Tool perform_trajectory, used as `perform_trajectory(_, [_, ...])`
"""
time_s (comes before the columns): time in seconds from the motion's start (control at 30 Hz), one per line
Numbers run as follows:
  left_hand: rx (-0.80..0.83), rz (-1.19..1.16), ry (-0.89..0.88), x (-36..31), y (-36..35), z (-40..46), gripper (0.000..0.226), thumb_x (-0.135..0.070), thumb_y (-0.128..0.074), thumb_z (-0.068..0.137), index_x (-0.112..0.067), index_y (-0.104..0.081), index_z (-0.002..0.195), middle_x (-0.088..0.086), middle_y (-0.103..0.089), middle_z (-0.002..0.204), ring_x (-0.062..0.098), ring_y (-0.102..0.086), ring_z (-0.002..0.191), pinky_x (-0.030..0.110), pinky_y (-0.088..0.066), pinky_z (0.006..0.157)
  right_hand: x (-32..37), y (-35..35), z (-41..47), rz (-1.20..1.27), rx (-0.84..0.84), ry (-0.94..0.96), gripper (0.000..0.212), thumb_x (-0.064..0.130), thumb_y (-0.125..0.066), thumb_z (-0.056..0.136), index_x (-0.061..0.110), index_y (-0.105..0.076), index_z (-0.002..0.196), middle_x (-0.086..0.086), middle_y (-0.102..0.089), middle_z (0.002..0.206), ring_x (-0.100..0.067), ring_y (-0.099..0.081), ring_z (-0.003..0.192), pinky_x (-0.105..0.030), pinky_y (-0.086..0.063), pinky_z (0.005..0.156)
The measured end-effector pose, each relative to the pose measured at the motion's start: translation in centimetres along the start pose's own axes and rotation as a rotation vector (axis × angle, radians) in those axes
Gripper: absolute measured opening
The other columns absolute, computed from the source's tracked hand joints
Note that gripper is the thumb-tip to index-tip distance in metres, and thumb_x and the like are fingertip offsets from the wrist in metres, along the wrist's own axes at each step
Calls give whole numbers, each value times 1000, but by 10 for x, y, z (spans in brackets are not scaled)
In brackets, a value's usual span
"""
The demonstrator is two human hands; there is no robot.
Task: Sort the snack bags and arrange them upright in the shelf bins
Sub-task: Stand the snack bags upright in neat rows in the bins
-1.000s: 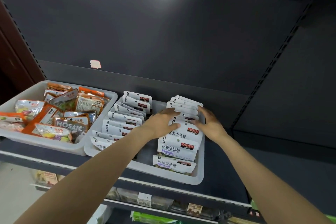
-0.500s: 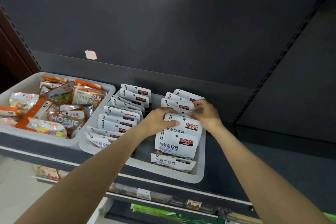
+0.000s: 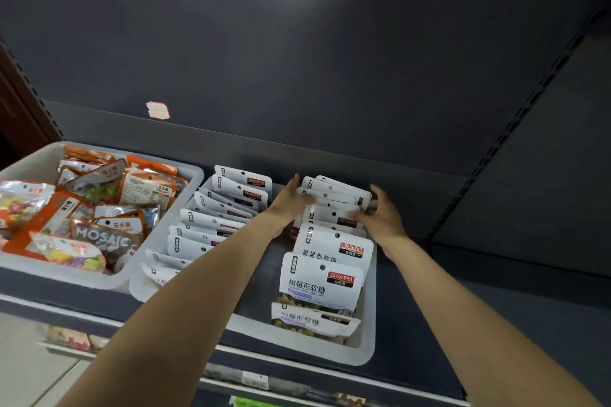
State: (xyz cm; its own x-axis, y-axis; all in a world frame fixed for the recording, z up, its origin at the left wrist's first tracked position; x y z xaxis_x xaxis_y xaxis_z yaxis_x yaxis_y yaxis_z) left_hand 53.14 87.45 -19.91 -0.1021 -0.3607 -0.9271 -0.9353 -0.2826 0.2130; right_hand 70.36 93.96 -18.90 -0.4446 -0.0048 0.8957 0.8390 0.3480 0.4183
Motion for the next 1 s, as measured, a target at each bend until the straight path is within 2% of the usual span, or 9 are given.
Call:
perform_trajectory(0.1, [-20,2,-30,5,-4,2,42,-20,-52,95,-20,-46,137,6,-54,132,25,-52,119,40,-41,105,10,-2,1,-177,14,75,24,6,-69,82,6,-65,106,-11,-66,108,-17,-60,92,-21,-44,69])
perform_trajectory(0.2, [-89,23,-123,5,3,-14,31,-20,-58,93,-21,-55,124,2,-61,121,20,-59,108,28,-50,86,17,-2,-10,-288,-2,139,10,11,-68,84,7,-69,93,-6,-66,95,-17,-61,86,-21,-42,66])
perform_trajectory(0.3, [-108,-50,-175,10,10,-34,19,-18,-59,93,-18,-60,112,1,-66,113,16,-65,98,16,-52,71,12,5,-25,-224,-35,187,19,14,-69,84,7,-68,102,-2,-61,99,-19,-58,95,-17,-42,72])
perform_trajectory(0.37, [-101,-39,-103,14,10,-40,25,-31,-54,95,-20,-59,117,3,-63,119,20,-61,103,22,-48,79,4,0,-31,-92,49,122,39,20,-67,87,14,-59,124,-4,-59,122,-20,-54,115,-24,-45,92])
perform_trajectory(0.47, [-80,-181,147,21,3,-35,47,-49,-39,97,-18,-50,131,4,-54,131,26,-50,120,29,-34,91,-6,-5,-26,201,94,-46,62,39,-57,92,27,-31,147,1,-41,146,-19,-38,135,-38,-31,112])
perform_trajectory(0.63, [90,-352,225,21,-17,-27,67,-72,-24,89,-24,-57,123,8,-64,122,21,-64,100,31,-49,75,-18,-20,-21,289,145,-214,69,66,-40,88,32,-30,147,0,-37,150,-22,-39,135,-47,-29,113])
perform_trajectory(0.77, [47,-393,251,47,-13,4,82,-81,-38,76,-20,-54,128,9,-67,115,27,-66,101,44,-49,93,-16,-14,-27,227,148,-164,102,89,-43,62,34,-27,147,2,-33,152,-21,-34,138,-48,-26,115])
perform_trajectory(0.87, [-21,-300,178,15,-7,-36,65,-61,-33,94,-13,-43,138,1,-51,130,19,-55,113,32,-46,90,-10,2,-39,207,75,-93,66,58,-43,92,26,-29,148,4,-33,151,-17,-33,138,-33,-24,113])
perform_trajectory(1.0, [91,-13,41,14,-15,-69,50,-45,-41,98,-17,-42,139,2,-58,127,16,-60,104,24,-49,84,-6,-3,-63,111,185,-27,38,35,-49,97,27,-49,133,6,-58,125,-3,-57,104,-14,-42,79])
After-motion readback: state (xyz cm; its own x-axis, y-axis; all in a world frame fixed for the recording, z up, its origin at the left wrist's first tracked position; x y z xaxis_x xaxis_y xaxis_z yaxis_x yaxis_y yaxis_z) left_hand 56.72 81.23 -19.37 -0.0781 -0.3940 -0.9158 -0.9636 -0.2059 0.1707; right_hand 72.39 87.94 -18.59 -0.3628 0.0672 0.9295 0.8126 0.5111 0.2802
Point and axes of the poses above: each hand's wrist, its own z-axis towards the middle knuckle, its own y-axis out of the back of the hand, x = y × z, the point moved 8 cm from there along z, towards the middle knuckle
